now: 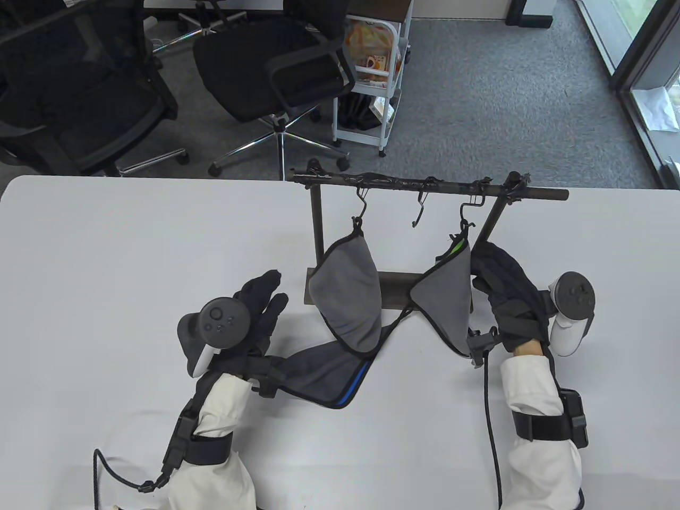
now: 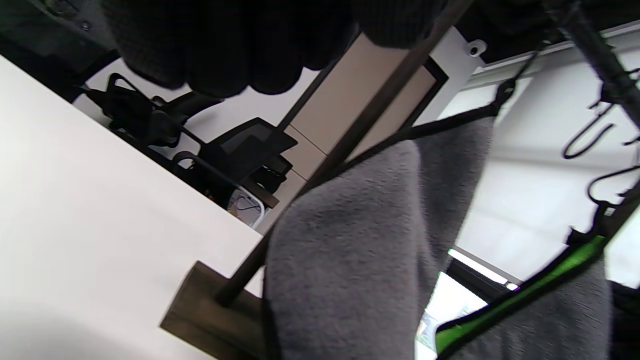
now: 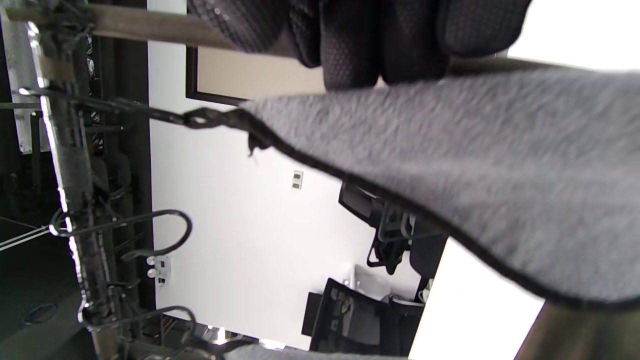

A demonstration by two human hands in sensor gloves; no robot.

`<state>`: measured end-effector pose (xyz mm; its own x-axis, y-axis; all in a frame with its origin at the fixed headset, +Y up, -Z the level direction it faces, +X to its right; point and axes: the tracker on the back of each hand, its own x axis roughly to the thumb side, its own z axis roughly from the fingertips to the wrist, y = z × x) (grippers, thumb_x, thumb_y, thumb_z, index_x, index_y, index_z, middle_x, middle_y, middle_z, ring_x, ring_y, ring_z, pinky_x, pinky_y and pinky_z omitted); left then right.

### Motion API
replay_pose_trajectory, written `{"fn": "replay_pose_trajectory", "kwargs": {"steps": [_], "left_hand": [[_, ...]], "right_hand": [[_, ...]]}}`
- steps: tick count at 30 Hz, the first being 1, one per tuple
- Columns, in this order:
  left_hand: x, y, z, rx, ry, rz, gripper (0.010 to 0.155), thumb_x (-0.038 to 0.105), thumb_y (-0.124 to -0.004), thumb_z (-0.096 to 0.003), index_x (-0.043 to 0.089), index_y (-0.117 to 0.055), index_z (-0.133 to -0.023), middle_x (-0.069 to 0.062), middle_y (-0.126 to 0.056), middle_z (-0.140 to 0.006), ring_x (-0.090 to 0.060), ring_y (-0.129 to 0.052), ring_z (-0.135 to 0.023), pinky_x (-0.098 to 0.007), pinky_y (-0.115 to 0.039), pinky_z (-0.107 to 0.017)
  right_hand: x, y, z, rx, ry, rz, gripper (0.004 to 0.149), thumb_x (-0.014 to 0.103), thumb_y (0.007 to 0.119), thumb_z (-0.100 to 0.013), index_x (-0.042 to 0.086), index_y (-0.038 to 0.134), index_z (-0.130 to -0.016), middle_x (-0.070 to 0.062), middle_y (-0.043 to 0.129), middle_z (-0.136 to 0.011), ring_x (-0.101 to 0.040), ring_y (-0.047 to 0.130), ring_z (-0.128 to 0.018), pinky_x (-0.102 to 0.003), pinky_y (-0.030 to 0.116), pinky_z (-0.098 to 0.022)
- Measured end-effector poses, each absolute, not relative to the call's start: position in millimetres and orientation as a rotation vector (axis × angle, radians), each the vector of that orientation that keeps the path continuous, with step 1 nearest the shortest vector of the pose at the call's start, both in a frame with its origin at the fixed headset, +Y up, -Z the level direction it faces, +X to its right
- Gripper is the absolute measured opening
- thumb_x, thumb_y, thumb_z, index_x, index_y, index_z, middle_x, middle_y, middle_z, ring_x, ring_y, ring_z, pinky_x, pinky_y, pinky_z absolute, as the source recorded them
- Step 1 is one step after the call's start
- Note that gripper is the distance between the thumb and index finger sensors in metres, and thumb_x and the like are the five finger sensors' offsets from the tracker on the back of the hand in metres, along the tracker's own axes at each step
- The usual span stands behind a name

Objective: Hook hand towel onto s-hook

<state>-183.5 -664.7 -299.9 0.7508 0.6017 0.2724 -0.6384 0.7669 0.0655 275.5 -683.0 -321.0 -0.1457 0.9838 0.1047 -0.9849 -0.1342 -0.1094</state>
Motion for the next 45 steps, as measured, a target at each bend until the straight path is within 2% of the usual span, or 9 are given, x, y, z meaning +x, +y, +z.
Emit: {"fn": "replay_pose_trajectory", "kwargs": {"steps": [4, 15, 22, 27, 35, 45], "left_hand": [[-159.6, -656.7, -294.3, 0.162, -0.325, 0.651, 0.055, 0.038, -0.068, -0.0564, 0.015, -0.072, -0.105, -0.014, -0.083, -0.100, -0.035, -0.091, -0.082, -0.041, -0.087, -0.055], [-75.4, -650.1, -298.5, 0.091, -0.485, 0.636, 0.054, 0.039, -0.068, -0.0564, 0.015, -0.073, -0.105, -0.014, -0.084, -0.100, -0.034, -0.092, -0.081, -0.040, -0.088, -0.054], [-30.3, -671.7, -309.5, -0.031, -0.482, 0.725, 0.054, 0.037, -0.070, -0.0561, 0.013, -0.074, -0.105, -0.016, -0.084, -0.099, -0.035, -0.094, -0.079, -0.036, -0.090, -0.051], [-3.5, -696.6, -318.8, -0.107, -0.454, 0.647, 0.055, 0.035, -0.072, -0.0552, 0.011, -0.074, -0.104, -0.017, -0.084, -0.099, -0.035, -0.094, -0.079, -0.032, -0.092, -0.050], [10.6, -734.4, -331.7, -0.191, -0.382, 0.508, 0.058, 0.032, -0.076, -0.0537, 0.008, -0.070, -0.107, -0.020, -0.080, -0.102, -0.037, -0.092, -0.084, -0.029, -0.093, -0.050], [14.0, -755.4, -336.8, -0.239, -0.361, 0.302, 0.061, 0.033, -0.078, -0.0525, 0.010, -0.068, -0.108, -0.019, -0.078, -0.105, -0.037, -0.090, -0.087, -0.029, -0.091, -0.052]], "right_hand": [[285.4, -690.3, -313.7, -0.008, -0.205, 1.732, 0.051, 0.025, 0.062, -0.063, 0.000, 0.055, -0.106, -0.027, 0.070, -0.097, -0.049, 0.063, -0.089, -0.065, 0.055, -0.065], [307.5, -717.8, -303.0, -0.072, -0.258, 1.719, 0.050, 0.024, 0.063, -0.062, -0.001, 0.057, -0.105, -0.028, 0.071, -0.095, -0.050, 0.064, -0.088, -0.065, 0.055, -0.065], [318.4, -727.2, -298.1, -0.119, -0.272, 1.666, 0.050, 0.024, 0.062, -0.062, -0.001, 0.057, -0.105, -0.028, 0.071, -0.095, -0.050, 0.064, -0.088, -0.065, 0.055, -0.065], [320.7, -728.2, -294.5, -0.120, -0.276, 1.629, 0.050, 0.024, 0.062, -0.063, -0.001, 0.057, -0.105, -0.027, 0.071, -0.095, -0.050, 0.064, -0.088, -0.065, 0.055, -0.065], [325.9, -730.1, -291.5, -0.105, -0.257, 1.536, 0.050, 0.024, 0.062, -0.063, -0.001, 0.056, -0.106, -0.027, 0.071, -0.096, -0.049, 0.064, -0.088, -0.065, 0.055, -0.065], [327.2, -729.5, -291.3, -0.094, -0.235, 1.487, 0.050, 0.025, 0.061, -0.064, -0.001, 0.054, -0.106, -0.027, 0.070, -0.096, -0.049, 0.063, -0.089, -0.065, 0.055, -0.066]]}}
